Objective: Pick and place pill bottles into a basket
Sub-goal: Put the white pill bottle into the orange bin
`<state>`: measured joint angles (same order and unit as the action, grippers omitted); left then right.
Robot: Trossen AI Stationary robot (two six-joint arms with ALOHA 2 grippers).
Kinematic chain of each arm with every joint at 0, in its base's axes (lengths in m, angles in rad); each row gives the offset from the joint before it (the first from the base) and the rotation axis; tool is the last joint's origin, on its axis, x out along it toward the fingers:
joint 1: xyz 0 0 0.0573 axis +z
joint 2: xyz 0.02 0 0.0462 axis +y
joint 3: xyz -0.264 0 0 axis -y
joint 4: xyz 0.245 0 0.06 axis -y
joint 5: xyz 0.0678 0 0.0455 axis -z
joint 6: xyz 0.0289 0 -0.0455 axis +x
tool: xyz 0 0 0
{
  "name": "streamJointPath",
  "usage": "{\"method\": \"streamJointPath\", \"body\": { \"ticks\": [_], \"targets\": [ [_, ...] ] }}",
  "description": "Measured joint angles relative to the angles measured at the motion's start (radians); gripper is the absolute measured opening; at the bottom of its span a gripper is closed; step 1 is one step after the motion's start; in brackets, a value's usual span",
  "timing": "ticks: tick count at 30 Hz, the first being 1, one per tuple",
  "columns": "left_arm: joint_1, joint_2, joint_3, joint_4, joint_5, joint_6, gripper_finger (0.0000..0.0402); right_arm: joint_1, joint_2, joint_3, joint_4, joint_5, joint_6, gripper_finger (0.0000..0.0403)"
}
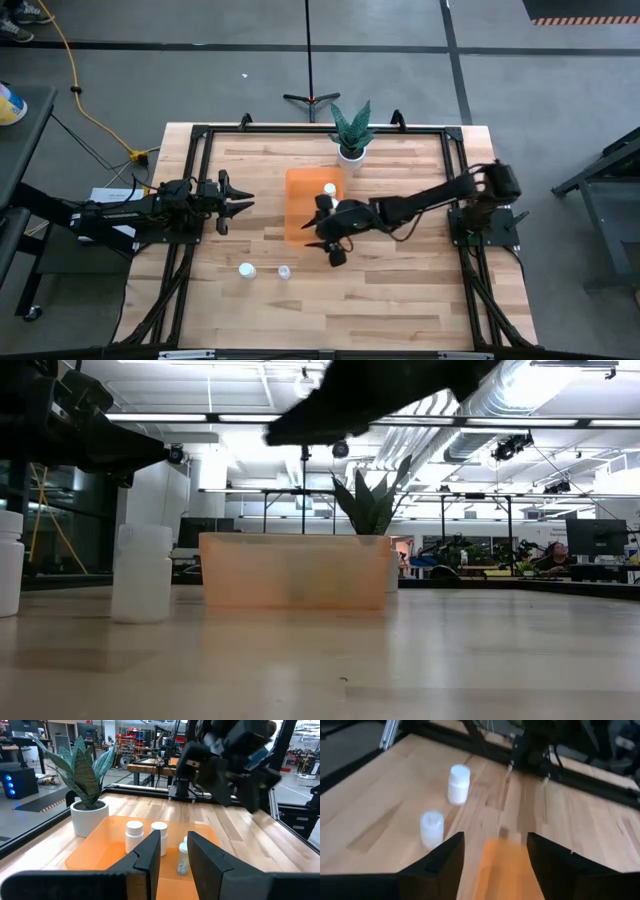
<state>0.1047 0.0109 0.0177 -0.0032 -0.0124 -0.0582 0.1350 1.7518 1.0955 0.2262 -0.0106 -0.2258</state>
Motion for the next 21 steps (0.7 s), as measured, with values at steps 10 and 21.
{"method": "streamJointPath", "body": {
  "ticks": [10,21],
  "targets": [
    [0.000,0.000,0.000,0.000,0.000,0.000,0.0133,-0.017,-0.486,-0.522,0.161,0.078,0.080,0.0122],
    [0.000,0.000,0.000,0.000,0.000,0.000,0.0133,0.001,-1.286,-0.865,-0.014,0.160,0.204,0.0060]
  ]
}}
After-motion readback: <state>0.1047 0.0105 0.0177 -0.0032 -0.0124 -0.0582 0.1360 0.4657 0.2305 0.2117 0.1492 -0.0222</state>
